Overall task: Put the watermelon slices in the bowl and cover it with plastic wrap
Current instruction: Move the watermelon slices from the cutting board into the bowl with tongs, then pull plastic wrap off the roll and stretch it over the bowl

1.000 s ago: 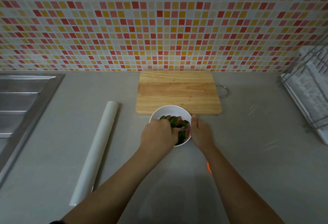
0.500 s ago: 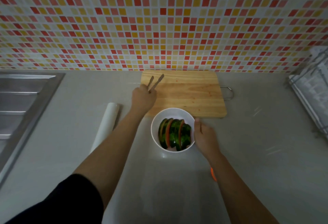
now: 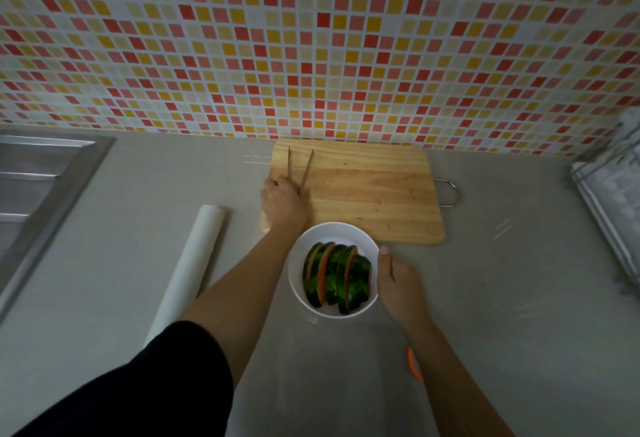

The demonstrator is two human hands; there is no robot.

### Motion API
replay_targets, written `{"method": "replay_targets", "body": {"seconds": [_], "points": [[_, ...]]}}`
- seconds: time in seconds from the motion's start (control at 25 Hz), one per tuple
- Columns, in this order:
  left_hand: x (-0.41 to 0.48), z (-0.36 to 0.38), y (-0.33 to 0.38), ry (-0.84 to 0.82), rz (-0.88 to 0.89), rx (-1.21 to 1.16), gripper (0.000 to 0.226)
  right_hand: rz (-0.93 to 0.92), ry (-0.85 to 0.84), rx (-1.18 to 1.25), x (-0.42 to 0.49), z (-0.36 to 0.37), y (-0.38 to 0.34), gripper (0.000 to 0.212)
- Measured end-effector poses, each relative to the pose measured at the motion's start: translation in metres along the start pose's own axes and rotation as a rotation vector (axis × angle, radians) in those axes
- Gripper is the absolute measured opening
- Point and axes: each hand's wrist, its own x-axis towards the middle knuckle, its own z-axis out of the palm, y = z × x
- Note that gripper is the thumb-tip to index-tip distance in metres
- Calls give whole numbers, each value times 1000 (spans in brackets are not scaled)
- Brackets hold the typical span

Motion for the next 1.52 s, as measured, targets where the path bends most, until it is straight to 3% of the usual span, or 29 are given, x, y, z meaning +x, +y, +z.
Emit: {"method": "replay_targets", "body": {"seconds": [0.12, 0.2, 0.28, 0.44, 0.92, 1.0, 1.08, 1.2, 1.32, 1.4, 1.52], "points": [[-5, -9, -1, 4, 23, -82, 54, -6, -8, 15, 2, -1, 0, 51], [-17, -22, -10, -2, 98, -171, 44, 3, -20, 11, 3, -1, -2, 49], [-39, -35, -28, -80, 157, -197, 40, 6, -18, 13, 3, -1, -4, 51], [-100, -52, -49, -258, 113, -283, 51, 8, -19, 22, -4, -9, -6, 52], [-165, -60, -66, -219, 154, -255, 49, 33, -22, -27, -54, -11, 11, 53], [-156, -71, -74, -144, 178, -232, 41, 20, -26, -38, -53, -11, 10, 52], [-135, -91, -97, 74, 178, -172, 28, 5, -35, -35, -53, -13, 9, 51], [-98, -126, -150, 202, 42, -110, 27, 20, -44, -29, -53, -15, 10, 52], [-83, -132, -189, -69, -182, -156, 33, 56, -81, 19, -54, -16, 8, 52], [-87, -126, -195, -228, -215, -236, 43, 76, -100, 37, -55, -18, 8, 50], [-87, -124, -191, -239, -164, -154, 47, 68, -13, 61, -59, -25, 5, 44]]}}
